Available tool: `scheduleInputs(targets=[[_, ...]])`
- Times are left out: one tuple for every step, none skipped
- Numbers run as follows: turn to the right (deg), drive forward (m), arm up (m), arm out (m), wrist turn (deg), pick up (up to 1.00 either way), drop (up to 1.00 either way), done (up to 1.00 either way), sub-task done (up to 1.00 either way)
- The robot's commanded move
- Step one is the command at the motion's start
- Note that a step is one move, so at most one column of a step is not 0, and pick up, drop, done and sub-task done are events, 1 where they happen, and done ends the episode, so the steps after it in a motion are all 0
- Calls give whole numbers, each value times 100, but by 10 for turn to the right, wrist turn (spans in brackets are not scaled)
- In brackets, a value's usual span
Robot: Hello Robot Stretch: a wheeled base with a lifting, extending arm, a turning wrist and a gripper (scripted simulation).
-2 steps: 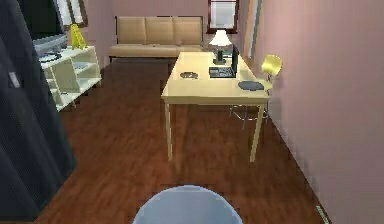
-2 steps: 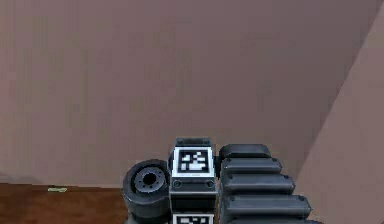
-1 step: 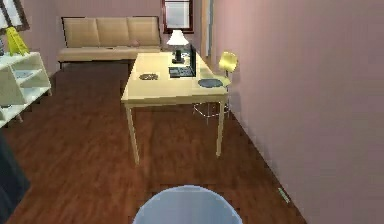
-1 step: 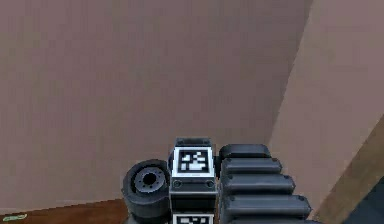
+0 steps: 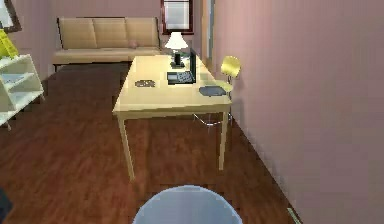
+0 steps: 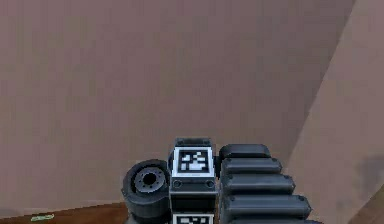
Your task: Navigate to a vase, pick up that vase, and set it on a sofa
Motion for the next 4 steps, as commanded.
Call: scheduleInputs(targets=[[-420, 0, 0, 0, 0, 0, 0, 0, 0], [0, 100, 0, 0, 0, 0, 0, 0, 0], [-60, 0, 0, 0, 0, 0, 0, 0, 0], [0, 30, 0, 0, 0, 0, 0, 0, 0]])
